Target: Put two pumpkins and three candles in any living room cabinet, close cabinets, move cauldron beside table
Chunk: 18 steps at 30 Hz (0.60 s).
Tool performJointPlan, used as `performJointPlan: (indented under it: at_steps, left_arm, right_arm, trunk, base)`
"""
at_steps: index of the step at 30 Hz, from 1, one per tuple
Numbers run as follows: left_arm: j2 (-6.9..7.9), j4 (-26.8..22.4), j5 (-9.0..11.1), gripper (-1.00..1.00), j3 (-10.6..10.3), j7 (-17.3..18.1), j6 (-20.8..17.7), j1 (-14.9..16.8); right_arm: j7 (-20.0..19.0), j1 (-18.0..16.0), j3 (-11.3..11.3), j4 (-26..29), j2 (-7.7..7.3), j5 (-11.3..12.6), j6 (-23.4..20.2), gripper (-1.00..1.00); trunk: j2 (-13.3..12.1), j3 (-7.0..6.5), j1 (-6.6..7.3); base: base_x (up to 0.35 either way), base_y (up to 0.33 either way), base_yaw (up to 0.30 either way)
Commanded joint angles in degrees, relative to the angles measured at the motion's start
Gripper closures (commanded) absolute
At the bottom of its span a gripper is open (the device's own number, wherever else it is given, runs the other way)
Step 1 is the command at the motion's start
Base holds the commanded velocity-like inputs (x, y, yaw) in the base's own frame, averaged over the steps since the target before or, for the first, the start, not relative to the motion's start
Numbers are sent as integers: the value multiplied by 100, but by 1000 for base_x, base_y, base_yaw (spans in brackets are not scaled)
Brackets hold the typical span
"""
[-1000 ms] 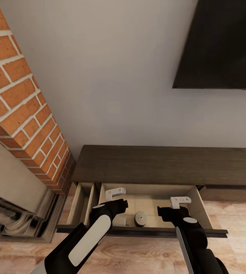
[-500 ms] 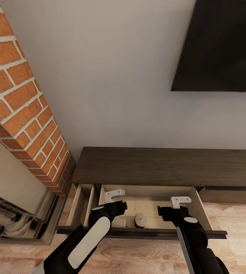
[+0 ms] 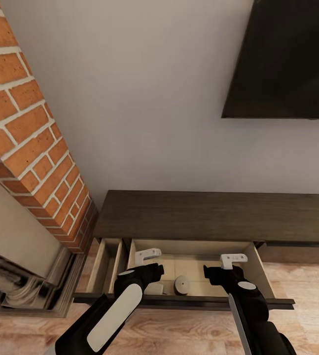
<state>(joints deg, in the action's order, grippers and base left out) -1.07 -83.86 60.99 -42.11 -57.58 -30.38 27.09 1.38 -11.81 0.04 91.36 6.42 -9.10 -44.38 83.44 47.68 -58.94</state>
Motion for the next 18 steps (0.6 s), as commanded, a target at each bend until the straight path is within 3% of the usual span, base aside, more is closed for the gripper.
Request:
performJointPlan:
  at_steps: [1, 9, 13, 18]
  left_arm:
    - [0, -6, 30, -100, -4, -42, -22, 5]
    - [0, -6, 30, -100, -4, -42, -22, 5]
    - [116, -136, 108, -100, 18, -99, -33, -57]
    - [144, -296, 132, -100, 27, -120, -43, -88]
  right_arm:
    - [-3, -3, 1, 6, 3, -31, -30, -100]
    - [-3, -3, 1, 6, 3, -31, -30, -100]
    - [39, 3, 14, 41, -8, -39, -160, -100]
    - [56, 34, 14, 106, -14, -44, -299, -100]
  trunk:
    - [3, 4, 0]
    - [3, 4, 0]
    - [3, 4, 0]
    - [3, 4, 0]
  base:
    - [0, 0, 0]
    - [0, 0, 0]
    - [-114, 0, 0]
    - [-131, 0, 0]
